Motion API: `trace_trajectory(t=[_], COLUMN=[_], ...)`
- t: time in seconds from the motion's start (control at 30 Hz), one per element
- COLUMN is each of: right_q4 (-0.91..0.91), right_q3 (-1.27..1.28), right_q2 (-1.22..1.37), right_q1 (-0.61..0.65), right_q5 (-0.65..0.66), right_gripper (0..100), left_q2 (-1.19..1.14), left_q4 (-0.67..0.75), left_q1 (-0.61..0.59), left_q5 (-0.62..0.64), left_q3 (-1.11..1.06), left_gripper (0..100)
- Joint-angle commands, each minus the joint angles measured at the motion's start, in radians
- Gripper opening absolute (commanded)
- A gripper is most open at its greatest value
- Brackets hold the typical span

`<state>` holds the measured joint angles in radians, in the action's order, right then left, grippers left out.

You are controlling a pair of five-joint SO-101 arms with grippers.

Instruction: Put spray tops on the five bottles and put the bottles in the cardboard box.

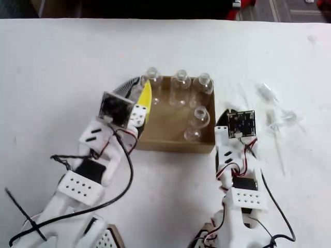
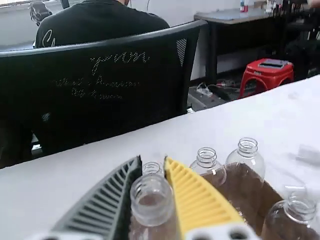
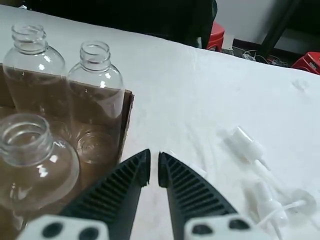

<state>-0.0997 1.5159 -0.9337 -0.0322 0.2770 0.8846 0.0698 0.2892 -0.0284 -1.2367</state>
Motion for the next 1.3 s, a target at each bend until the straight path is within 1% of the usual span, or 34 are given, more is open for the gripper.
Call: trace_trajectory(t=[0.0,0.13,0.2,0.3,0.37,0.43,0.53,0.83,1.1,1.17,1.27], right_q4=[-0.031,-0.031,-0.031,-0.031,-0.031,-0.031,-0.031,-0.031,-0.031,-0.031,-0.031], right_q3=[-0.006,-0.006,-0.006,-0.006,-0.006,-0.006,-0.006,-0.008,-0.008,-0.008,-0.008], right_q2=[0.002,0.002,0.002,0.002,0.002,0.002,0.004,0.004,0.004,0.004,0.004], right_q1=[-0.001,-0.001,-0.001,-0.001,-0.001,-0.001,-0.001,-0.001,-0.001,-0.001,-0.001], right_q5=[0.012,0.012,0.012,0.012,0.012,0.012,0.012,0.012,0.012,0.012,0.012], right_gripper=[2.1,2.1,2.1,2.1,2.1,2.1,2.1,2.1,2.1,2.1,2.1], left_q2=[0.031,-0.019,-0.096,-0.26,-0.364,-0.458,-0.519,-0.524,-0.524,-0.524,-0.529], left_q4=[0.084,0.083,0.157,0.313,0.393,0.454,0.512,0.445,0.443,0.443,0.439], left_q1=[0.041,0.117,0.122,0.099,0.096,0.102,0.099,0.13,0.124,0.124,0.122], left_q5=[0.143,0.109,0.101,0.101,0.101,0.101,0.104,0.106,0.104,0.104,0.11], left_q3=[-0.02,-0.014,-0.002,0.017,0.025,0.026,0.026,0.026,0.025,0.021,0.02], left_gripper=[2,2,2,2,2,2,2,3,3,5,12])
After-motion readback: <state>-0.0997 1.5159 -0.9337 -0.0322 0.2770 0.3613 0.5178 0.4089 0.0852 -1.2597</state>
